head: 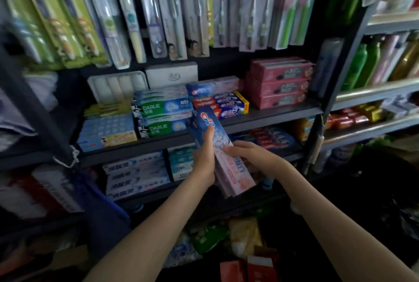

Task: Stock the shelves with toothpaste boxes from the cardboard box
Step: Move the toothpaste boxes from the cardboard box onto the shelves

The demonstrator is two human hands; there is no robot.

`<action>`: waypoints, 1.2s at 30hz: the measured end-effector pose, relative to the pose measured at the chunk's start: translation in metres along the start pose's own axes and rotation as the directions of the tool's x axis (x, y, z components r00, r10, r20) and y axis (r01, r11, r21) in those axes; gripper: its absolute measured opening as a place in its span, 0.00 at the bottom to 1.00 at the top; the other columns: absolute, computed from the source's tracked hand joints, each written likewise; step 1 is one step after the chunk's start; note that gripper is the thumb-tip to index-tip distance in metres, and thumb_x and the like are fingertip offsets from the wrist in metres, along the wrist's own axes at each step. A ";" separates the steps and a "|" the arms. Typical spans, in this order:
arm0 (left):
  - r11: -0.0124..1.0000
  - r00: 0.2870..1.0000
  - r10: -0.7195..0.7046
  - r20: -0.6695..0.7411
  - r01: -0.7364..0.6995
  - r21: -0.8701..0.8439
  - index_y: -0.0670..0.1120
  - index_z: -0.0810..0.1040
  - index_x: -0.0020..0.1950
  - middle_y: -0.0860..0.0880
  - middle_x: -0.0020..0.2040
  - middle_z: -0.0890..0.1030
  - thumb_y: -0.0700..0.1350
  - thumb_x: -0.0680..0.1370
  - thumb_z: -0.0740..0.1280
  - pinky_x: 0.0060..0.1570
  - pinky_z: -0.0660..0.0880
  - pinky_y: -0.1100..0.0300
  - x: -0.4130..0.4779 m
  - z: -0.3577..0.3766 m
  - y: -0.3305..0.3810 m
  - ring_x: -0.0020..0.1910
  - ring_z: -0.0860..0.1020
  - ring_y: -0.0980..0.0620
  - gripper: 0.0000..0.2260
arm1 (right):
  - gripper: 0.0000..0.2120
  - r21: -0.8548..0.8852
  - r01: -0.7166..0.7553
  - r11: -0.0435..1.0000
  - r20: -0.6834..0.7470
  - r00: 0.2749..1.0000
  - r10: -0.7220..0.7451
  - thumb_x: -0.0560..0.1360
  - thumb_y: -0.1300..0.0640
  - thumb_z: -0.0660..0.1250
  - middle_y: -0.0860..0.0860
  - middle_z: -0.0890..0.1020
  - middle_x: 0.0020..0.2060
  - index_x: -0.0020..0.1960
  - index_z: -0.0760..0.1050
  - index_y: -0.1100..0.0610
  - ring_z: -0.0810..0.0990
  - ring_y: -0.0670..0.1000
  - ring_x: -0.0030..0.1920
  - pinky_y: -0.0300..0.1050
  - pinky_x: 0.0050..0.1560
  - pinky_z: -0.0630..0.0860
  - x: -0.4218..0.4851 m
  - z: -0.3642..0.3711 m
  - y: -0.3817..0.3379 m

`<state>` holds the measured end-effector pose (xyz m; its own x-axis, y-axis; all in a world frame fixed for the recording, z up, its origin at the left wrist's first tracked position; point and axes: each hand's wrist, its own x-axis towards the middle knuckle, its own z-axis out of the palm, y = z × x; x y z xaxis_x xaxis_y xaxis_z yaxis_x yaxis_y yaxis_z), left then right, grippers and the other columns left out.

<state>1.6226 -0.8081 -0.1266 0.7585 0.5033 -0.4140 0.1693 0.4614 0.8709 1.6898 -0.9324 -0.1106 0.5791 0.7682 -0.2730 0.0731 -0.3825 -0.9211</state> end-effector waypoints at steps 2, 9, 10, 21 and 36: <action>1.000 0.999 0.021 -0.041 -0.022 -0.023 0.46 0.74 0.66 0.41 0.55 0.82 0.79 0.49 0.66 0.50 0.80 0.45 0.021 -0.002 0.007 0.48 0.83 0.42 0.55 | 0.20 -0.049 0.064 0.997 0.029 0.998 -0.063 0.76 0.43 0.65 0.52 0.83 0.46 0.55 0.76 0.60 0.83 0.51 0.46 0.42 0.51 0.76 0.012 -0.008 -0.012; 0.996 0.987 0.045 -0.153 -0.055 -0.065 0.41 0.79 0.56 0.39 0.47 0.83 0.63 0.79 0.55 0.48 0.78 0.48 0.028 0.022 0.055 0.43 0.81 0.42 0.27 | 0.15 -0.051 0.112 0.992 0.150 0.983 -0.103 0.77 0.47 0.64 0.50 0.83 0.40 0.50 0.77 0.59 0.82 0.48 0.40 0.39 0.43 0.77 0.046 -0.056 -0.051; 0.996 0.983 0.048 -0.175 -0.060 -0.064 0.42 0.79 0.54 0.39 0.46 0.83 0.61 0.80 0.56 0.47 0.79 0.48 0.033 0.023 0.055 0.43 0.81 0.42 0.24 | 0.15 -0.065 0.106 0.992 0.160 0.983 -0.094 0.77 0.46 0.64 0.51 0.83 0.41 0.50 0.78 0.59 0.82 0.50 0.41 0.41 0.45 0.77 0.051 -0.066 -0.055; 0.864 0.857 0.090 -0.507 -0.321 -0.389 0.44 0.72 0.53 0.43 0.41 0.79 0.60 0.82 0.51 0.45 0.75 0.50 0.063 -0.004 0.093 0.38 0.78 0.46 0.21 | 0.22 -0.842 0.122 0.526 -0.175 0.861 -0.479 0.76 0.47 0.66 0.60 0.73 0.59 0.66 0.73 0.55 0.69 0.62 0.61 0.52 0.61 0.68 0.137 -0.147 -0.088; 0.654 0.778 0.042 -0.626 -0.496 -0.572 0.45 0.69 0.59 0.46 0.43 0.80 0.64 0.80 0.52 0.53 0.79 0.48 0.094 0.006 0.115 0.39 0.81 0.48 0.23 | 0.20 -0.957 -0.029 0.287 -0.175 0.851 -0.495 0.78 0.59 0.62 0.57 0.71 0.63 0.69 0.69 0.55 0.68 0.59 0.63 0.51 0.62 0.67 0.245 -0.126 -0.086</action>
<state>1.7166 -0.7121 -0.0642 0.2034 0.8690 -0.4511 -0.6249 0.4700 0.6235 1.9277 -0.7757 -0.0639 0.5986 0.7534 0.2721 0.7813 -0.6241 0.0091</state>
